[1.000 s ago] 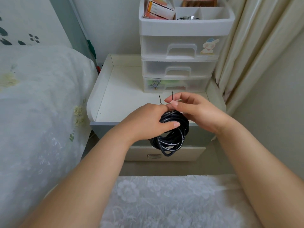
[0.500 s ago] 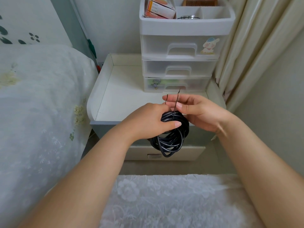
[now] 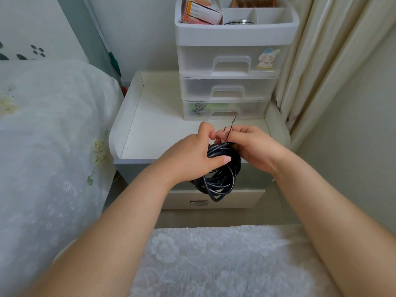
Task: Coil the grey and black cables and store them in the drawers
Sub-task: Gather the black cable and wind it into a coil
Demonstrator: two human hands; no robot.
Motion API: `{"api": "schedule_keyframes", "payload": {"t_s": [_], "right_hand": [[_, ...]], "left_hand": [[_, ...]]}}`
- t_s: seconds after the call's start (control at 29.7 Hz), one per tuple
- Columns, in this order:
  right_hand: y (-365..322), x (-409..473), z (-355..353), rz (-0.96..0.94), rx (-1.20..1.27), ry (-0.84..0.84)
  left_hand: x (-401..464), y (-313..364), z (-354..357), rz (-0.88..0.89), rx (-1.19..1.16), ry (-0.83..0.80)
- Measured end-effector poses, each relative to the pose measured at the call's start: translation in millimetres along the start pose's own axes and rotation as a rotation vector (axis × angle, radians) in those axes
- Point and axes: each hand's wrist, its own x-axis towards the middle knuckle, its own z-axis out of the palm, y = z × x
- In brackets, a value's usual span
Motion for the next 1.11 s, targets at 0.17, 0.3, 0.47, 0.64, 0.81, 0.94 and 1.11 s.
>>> {"api": "schedule_keyframes", "payload": {"t_s": [0.17, 0.3, 0.47, 0.64, 0.81, 0.94, 1.11], "right_hand": [[0, 0, 5, -0.234, -0.161, 0.107], [2, -1, 13, -0.442, -0.441, 0.194], [-4, -5, 16, -0.400, -0.538, 0.134], [-16, -23, 4, -0.236, -0.599, -0.084], [-32, -27, 13, -0.224, -1.178, -0.032], [-38, -27, 27, -0.369, -1.477, -0.093], [-50, -34, 17, -0.438, -1.655, -0.308]], "left_hand": [[4, -1, 2, -0.060, 0.082, -0.004], [8, -4, 3, -0.050, 0.036, -0.059], [9, -8, 0, -0.040, 0.011, -0.107], [8, -12, -3, -0.059, 0.157, -0.204], [7, -12, -4, -0.026, 0.158, -0.308], [4, -8, -3, -0.009, 0.175, -0.367], [-1, -10, -9, 0.031, 0.122, -0.397]]}}
